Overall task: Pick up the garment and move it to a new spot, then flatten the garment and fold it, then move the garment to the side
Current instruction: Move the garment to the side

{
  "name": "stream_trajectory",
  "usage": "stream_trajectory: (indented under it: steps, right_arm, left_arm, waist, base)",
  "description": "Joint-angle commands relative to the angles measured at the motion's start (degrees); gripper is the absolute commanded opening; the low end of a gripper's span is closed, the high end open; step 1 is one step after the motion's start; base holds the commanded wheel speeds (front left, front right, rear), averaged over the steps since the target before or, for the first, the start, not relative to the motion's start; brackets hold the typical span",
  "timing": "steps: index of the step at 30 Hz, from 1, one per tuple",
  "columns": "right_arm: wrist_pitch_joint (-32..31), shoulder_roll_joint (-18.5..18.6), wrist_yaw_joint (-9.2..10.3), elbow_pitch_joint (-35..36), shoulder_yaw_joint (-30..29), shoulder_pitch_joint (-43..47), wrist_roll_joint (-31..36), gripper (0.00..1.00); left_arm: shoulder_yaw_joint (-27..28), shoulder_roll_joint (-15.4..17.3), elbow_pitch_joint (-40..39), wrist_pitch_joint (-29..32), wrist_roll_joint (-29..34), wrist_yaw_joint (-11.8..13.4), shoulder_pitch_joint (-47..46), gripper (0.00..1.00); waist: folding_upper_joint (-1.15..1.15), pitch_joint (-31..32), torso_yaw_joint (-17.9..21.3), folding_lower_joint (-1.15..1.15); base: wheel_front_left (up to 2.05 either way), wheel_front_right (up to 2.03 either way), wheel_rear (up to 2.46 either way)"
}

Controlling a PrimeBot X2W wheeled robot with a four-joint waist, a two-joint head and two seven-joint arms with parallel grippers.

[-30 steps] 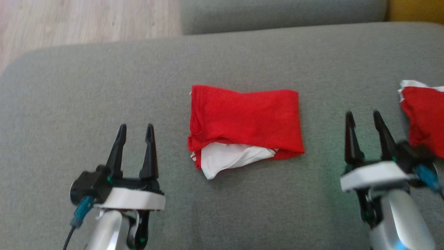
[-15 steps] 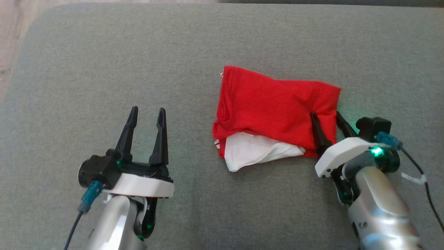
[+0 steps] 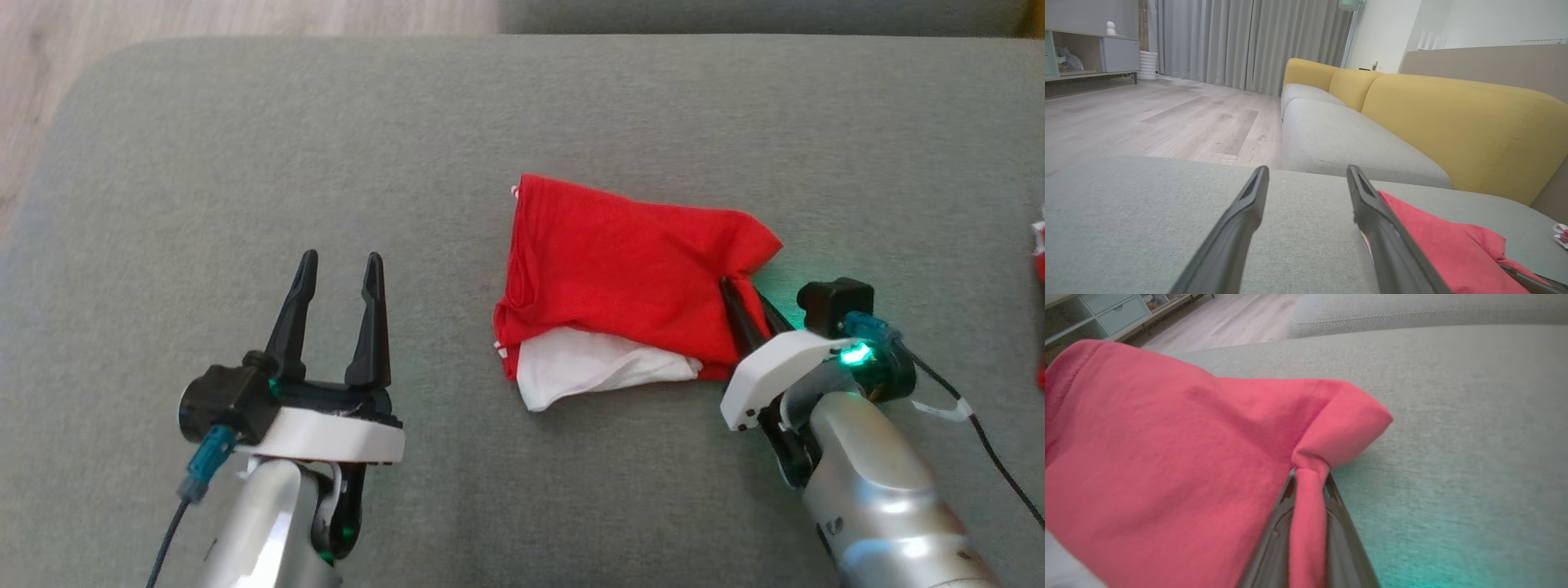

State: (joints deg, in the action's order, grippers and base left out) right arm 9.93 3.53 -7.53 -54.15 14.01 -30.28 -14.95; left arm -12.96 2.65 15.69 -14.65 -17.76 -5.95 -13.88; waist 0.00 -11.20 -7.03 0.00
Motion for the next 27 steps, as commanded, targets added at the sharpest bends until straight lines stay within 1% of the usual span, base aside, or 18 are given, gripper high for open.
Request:
stream_trajectory:
  steps: [1, 4, 7, 12, 13, 21, 24, 27]
  right_arm:
    - [0.94, -0.65, 0.04, 0.54, 0.59, -1.6, 1.23, 0.0]
    - [2.84, 0.25, 0.04, 0.67, -1.3, -2.73, 6.62, 0.0]
    - [3.68, 1.94, 0.04, 2.49, -3.13, -2.78, 10.52, 0.0]
    - [2.95, 6.95, 0.04, 7.44, -2.34, -1.48, 15.63, 0.0]
    - [1.61, 9.67, 0.04, 10.12, -1.33, -0.91, 16.52, 0.0]
    - [-6.03, 24.09, 0.04, 20.93, 1.15, 1.16, 14.62, 0.0]
    - [-9.51, 29.08, 0.04, 24.93, 0.64, 1.99, 13.06, 0.0]
    - [-12.93, 33.13, 0.04, 28.39, -1.4, 2.71, 11.86, 0.0]
  left_arm:
    - [1.96, 0.23, -1.68, -0.35, -0.09, 0.34, -1.72, 1.0]
    - [2.21, 0.23, -1.72, -0.35, -0.11, 0.25, -1.21, 1.0]
    - [2.37, 0.23, -1.92, -0.35, -0.23, 0.18, -0.65, 1.0]
    - [2.9, 0.23, -2.22, -0.35, -0.32, 0.23, 0.44, 1.0]
    - [3.2, 0.23, -2.39, -0.35, -0.3, 0.25, 0.74, 1.0]
    - [3.35, 0.23, -2.73, -0.35, -0.15, 0.05, 1.07, 1.0]
    - [3.44, 0.23, -2.81, -0.35, 0.1, -0.05, 1.06, 1.0]
    - [3.94, 0.23, -3.06, -0.35, 0.29, -0.11, 0.79, 1.0]
  waist:
    - [0.0, 0.65, 0.78, 0.0]
    - [0.0, 1.72, 2.17, 0.0]
    - [0.0, 2.86, 3.74, 0.0]
    - [0.0, 4.4, 6.84, 0.0]
    - [0.0, 4.55, 8.19, 0.0]
    - [0.0, 4.2, 12.17, 0.0]
    - [0.0, 3.65, 13.27, 0.0]
    - [0.0, 2.68, 14.27, 0.0]
  base:
    - [0.0, 0.0, 0.0]
    - [0.0, 0.0, 0.0]
    - [0.0, 0.0, 0.0]
    - [0.0, 0.0, 0.0]
    - [0.0, 0.0, 0.0]
    - [0.0, 0.0, 0.0]
    - [0.0, 0.0, 0.0]
    - [0.0, 0.0, 0.0]
